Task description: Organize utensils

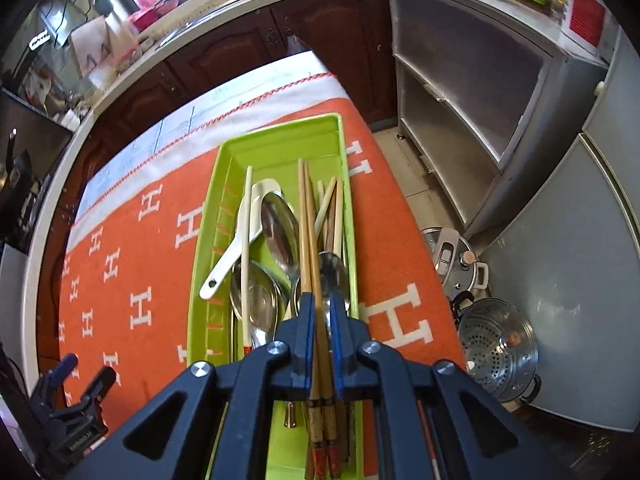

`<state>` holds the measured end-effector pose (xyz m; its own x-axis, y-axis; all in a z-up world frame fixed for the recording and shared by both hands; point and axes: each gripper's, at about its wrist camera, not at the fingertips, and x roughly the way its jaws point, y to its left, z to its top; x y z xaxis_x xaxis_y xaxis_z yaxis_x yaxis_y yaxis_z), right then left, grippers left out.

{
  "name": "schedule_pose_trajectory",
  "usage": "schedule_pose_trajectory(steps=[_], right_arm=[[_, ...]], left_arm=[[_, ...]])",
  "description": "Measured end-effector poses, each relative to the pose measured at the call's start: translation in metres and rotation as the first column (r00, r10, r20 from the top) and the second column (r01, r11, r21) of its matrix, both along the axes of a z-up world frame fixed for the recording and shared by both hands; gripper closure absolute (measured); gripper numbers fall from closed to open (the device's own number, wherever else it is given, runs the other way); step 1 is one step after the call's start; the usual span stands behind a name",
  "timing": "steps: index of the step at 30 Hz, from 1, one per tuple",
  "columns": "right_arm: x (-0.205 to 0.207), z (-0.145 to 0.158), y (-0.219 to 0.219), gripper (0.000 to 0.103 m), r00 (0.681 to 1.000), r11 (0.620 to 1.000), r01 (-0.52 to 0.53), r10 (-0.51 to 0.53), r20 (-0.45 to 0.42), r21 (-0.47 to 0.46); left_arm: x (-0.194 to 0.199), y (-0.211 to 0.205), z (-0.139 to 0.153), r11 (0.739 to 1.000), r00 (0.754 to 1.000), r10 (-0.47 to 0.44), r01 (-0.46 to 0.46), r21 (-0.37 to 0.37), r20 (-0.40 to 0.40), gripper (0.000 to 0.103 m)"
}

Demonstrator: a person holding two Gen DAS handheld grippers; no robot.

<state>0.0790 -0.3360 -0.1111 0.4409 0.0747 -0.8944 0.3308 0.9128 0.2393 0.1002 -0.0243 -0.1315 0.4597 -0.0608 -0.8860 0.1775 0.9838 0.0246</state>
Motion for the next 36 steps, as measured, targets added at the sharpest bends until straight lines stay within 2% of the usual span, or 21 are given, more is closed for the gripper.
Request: schedule_pose_trajectory(steps=[6, 24, 36], right_arm=[[-0.002, 0.001, 0.002, 0.095, 1.0, 1.0, -0.011, 0.011, 0.012, 0.01], [0.0, -0.027, 0.016, 0.096, 0.998, 0.999, -0.035, 0.037, -0.057, 0.042], [-0.008, -0.002, 0.021, 0.095, 0.999, 0.999, -0.049, 0.049, -0.002, 0.021]], left_arm=[[0.0, 0.001, 0.0, 1.0, 1.0, 0.0, 0.0, -0.003, -0.004, 0.004], [0.0, 0.003, -0.001, 1.0, 1.0, -0.002, 0.002, -0.004, -0.005, 0.004], [-0.004, 0.004, 0.012, 1.0, 1.0, -0.011, 0.012, -0.017, 0.019, 0.004]])
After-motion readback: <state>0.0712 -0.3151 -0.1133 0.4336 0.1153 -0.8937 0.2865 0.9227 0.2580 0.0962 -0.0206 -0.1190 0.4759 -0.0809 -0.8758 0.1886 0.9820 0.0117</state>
